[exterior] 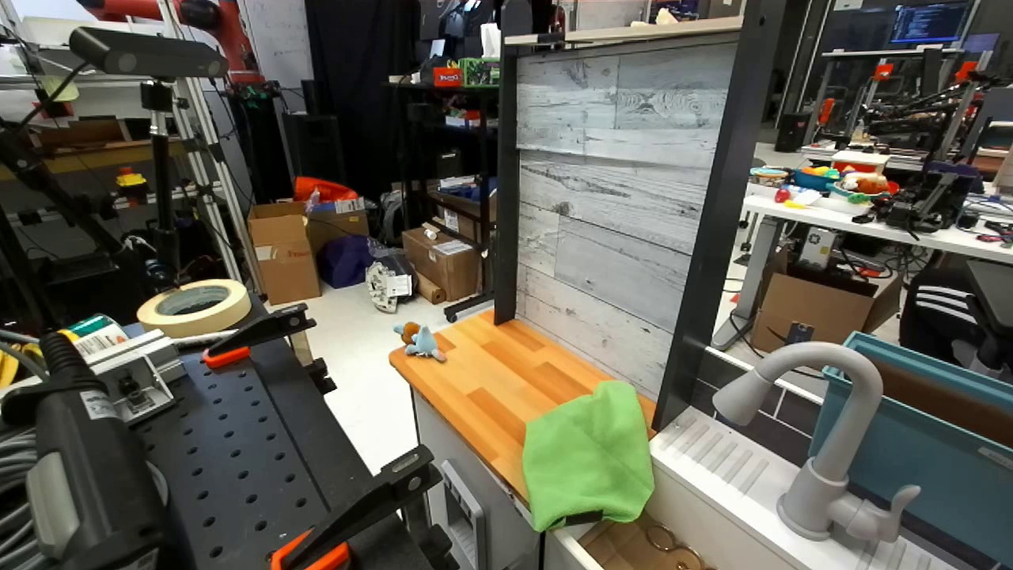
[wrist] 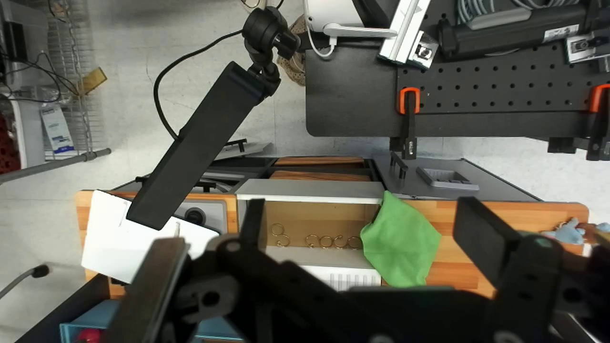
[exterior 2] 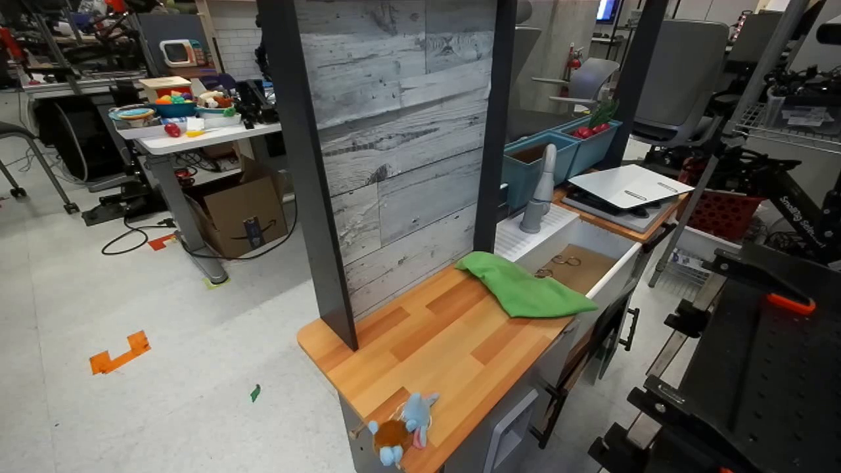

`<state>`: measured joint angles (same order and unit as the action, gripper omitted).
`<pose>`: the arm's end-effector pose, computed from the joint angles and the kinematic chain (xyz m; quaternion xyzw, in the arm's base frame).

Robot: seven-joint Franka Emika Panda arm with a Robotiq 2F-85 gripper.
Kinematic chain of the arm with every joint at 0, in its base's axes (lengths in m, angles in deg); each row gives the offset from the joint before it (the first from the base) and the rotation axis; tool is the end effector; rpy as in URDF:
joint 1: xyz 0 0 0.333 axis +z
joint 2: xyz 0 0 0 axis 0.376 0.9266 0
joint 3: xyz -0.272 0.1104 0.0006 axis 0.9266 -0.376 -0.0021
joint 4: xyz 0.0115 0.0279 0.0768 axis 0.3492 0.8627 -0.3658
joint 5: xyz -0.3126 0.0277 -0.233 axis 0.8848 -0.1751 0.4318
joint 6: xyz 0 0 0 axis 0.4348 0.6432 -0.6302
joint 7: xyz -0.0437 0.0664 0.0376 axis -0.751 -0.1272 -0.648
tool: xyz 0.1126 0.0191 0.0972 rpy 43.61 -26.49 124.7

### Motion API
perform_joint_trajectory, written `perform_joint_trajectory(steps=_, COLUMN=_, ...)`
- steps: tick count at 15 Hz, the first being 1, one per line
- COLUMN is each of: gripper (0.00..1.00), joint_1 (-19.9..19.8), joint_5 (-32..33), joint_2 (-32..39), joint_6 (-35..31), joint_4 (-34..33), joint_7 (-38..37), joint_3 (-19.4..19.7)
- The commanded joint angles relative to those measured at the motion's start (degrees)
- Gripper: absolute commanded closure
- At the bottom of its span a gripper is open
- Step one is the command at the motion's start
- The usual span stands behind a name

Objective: Unfold the green cloth.

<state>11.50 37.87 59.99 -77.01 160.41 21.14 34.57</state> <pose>0.3494 -0.2008 0.4666 0.9952 0.0101 -0.0602 0.0763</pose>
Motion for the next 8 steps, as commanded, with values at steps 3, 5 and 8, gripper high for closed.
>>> perform_joint_trajectory(steps=3, gripper=0.00, joint_1=0.5, joint_5=-1.3, joint_2=0.1, joint_6=-1.2, joint_4=0.7, joint_7=-2.9, joint_3=0.1)
perform_joint_trajectory(steps=5, gripper=0.00, joint_1=1.2, joint_5=-3.9, joint_2=2.6, joint_6=-2.7, joint_4=0.5, joint_7=-4.6, joint_3=0.4)
perform_joint_trajectory(steps=8, gripper=0.00, joint_1=2.7, joint_5=-12.4, joint_2=9.5, joint_6=-3.9, joint_4=-1.8, joint_7=-8.2, joint_3=0.3)
